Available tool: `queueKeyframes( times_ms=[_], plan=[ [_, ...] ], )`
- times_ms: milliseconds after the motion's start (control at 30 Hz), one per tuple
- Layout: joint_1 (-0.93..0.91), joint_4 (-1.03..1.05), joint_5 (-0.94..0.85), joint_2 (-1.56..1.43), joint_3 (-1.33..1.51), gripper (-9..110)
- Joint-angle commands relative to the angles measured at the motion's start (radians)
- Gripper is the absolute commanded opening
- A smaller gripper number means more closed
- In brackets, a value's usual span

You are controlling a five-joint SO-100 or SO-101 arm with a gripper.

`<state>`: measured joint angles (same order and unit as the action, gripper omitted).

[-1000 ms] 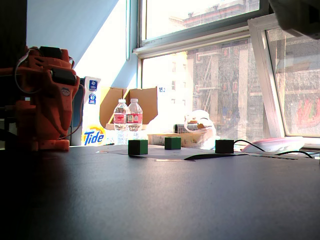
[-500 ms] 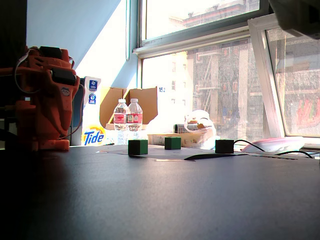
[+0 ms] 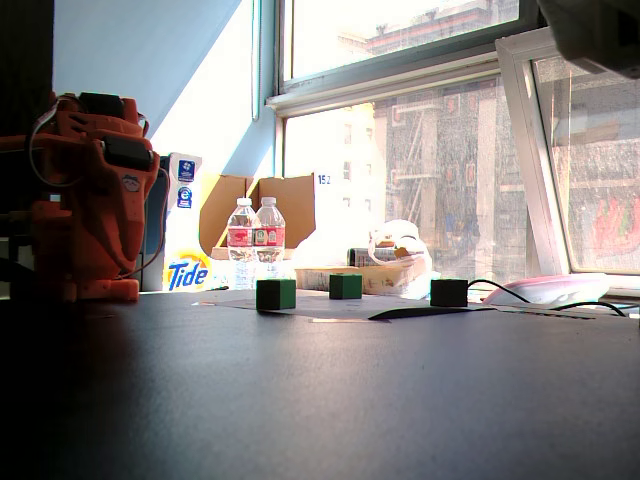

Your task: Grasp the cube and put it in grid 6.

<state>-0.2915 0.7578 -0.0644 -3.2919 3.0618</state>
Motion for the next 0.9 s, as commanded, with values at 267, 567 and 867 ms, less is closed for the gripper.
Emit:
queueKeyframes(
  times_ms=[267, 567, 867],
  plan=[
    [0.000, -0.009, 0.009, -0.008, 0.069, 2],
    [0.009, -0.009, 0.000, -0.008, 0.069, 2],
    [0.015, -0.077, -0.005, 0.100, 0.051, 2]
  ],
)
